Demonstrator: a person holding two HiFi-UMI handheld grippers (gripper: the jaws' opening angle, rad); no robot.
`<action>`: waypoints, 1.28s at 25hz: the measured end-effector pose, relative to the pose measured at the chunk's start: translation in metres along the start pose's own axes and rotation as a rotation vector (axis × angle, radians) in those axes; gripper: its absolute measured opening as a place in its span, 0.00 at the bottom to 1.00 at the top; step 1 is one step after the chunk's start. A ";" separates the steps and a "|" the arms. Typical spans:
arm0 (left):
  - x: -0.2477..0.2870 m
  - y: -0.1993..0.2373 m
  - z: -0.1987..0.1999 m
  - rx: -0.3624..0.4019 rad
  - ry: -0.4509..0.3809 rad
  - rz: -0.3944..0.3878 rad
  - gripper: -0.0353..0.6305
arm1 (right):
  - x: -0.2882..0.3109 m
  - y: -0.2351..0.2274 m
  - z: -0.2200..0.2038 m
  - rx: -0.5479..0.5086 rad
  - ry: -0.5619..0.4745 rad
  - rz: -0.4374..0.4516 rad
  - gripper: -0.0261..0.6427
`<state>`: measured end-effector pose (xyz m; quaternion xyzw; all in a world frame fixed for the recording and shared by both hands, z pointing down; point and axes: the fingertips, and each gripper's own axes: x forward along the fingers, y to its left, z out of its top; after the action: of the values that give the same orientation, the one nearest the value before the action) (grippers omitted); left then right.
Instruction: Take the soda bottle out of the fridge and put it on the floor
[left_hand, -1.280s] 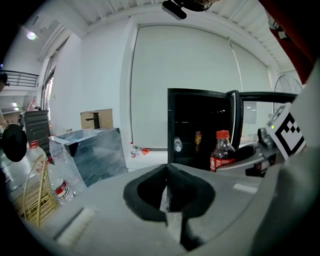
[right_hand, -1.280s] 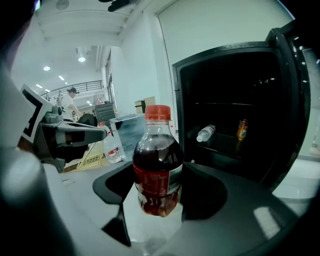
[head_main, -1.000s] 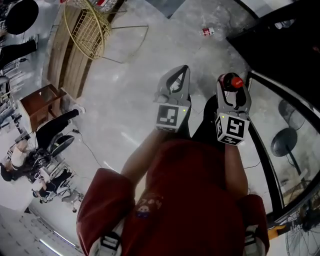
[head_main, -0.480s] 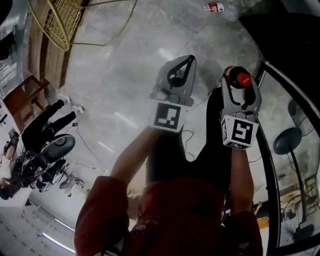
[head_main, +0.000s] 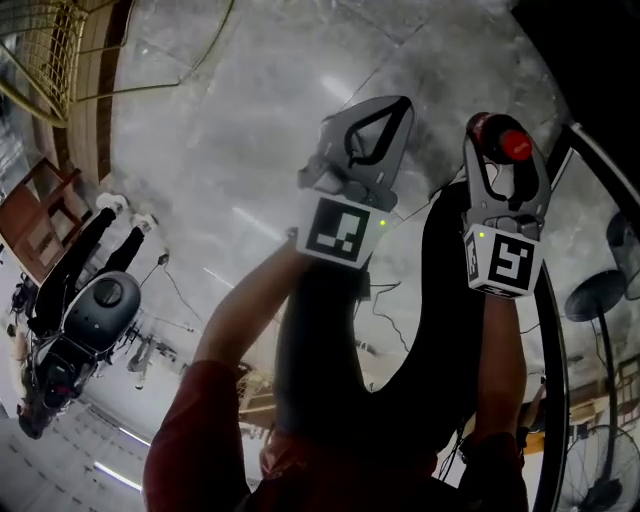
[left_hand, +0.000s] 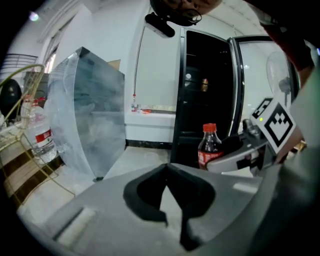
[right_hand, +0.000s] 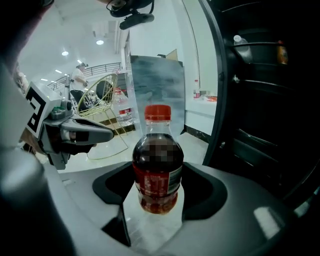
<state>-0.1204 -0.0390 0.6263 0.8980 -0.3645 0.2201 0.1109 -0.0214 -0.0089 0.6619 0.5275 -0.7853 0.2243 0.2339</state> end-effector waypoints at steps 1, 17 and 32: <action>0.009 0.001 -0.014 -0.012 -0.010 -0.016 0.05 | 0.011 -0.004 -0.013 0.004 0.002 0.002 0.48; 0.165 0.033 -0.200 0.062 -0.113 -0.111 0.05 | 0.200 -0.069 -0.151 -0.196 -0.122 0.131 0.48; 0.224 0.054 -0.249 0.021 -0.144 -0.020 0.05 | 0.273 -0.085 -0.184 -0.151 -0.180 0.114 0.48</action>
<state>-0.0940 -0.1234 0.9532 0.9162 -0.3603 0.1578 0.0770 -0.0096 -0.1255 0.9814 0.4807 -0.8467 0.1290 0.1883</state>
